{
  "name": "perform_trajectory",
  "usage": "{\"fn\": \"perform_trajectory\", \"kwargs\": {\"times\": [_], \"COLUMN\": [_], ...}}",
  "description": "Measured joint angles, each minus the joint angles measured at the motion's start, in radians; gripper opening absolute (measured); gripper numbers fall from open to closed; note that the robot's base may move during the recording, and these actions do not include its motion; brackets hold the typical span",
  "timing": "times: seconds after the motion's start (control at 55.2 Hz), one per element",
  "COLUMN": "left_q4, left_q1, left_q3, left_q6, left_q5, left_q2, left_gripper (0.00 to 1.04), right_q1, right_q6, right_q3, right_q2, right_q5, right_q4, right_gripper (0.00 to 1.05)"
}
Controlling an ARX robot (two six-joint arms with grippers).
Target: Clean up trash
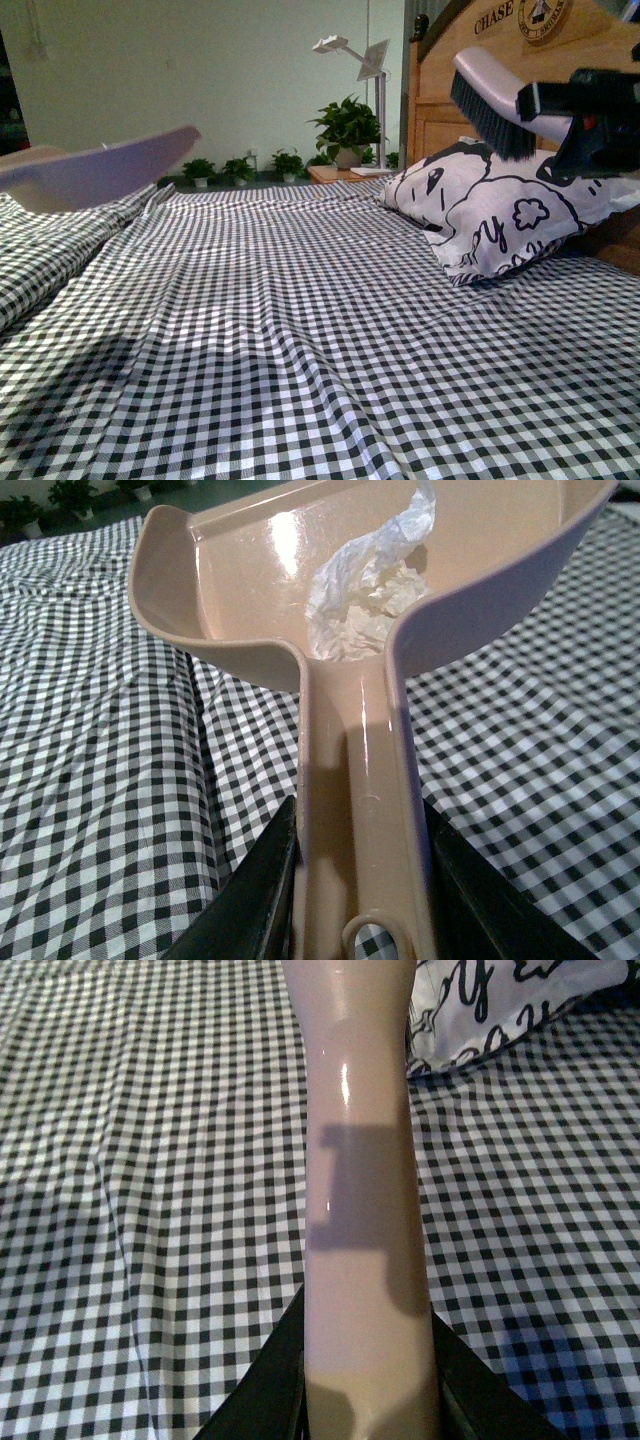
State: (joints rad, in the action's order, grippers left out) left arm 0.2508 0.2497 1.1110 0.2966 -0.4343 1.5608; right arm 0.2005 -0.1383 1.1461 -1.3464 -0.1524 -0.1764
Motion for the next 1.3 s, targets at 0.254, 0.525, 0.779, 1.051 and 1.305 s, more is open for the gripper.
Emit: {"fn": "perform_trajectory", "kwargs": {"times": [0.254, 0.525, 0.779, 1.051, 1.305], "left_q4": [-0.037, -0.071, -0.117, -0.194, -0.257], "left_q1": [0.022, 0.100, 0.171, 0.241, 0.300], "left_q3": [-0.097, -0.177, -0.232, -0.265, -0.298], "left_q6": [-0.053, -0.096, -0.133, -0.169, -0.190], "left_q5": [-0.037, -0.076, -0.165, -0.243, -0.335], "left_q2": [-0.198, -0.353, -0.510, -0.636, -0.723], "left_gripper": [0.29, 0.29, 0.29, 0.29, 0.29], "right_q1": [0.012, 0.042, 0.087, 0.178, 0.236], "right_q6": [-0.017, -0.054, -0.078, -0.096, -0.129], "right_q3": [-0.060, -0.128, -0.183, -0.239, -0.262], "right_q2": [0.127, 0.258, 0.397, 0.523, 0.612], "right_q5": [-0.023, -0.063, -0.147, -0.255, -0.348], "right_q4": [0.012, 0.030, 0.016, -0.036, -0.075], "right_gripper": [0.20, 0.20, 0.20, 0.20, 0.20]}}
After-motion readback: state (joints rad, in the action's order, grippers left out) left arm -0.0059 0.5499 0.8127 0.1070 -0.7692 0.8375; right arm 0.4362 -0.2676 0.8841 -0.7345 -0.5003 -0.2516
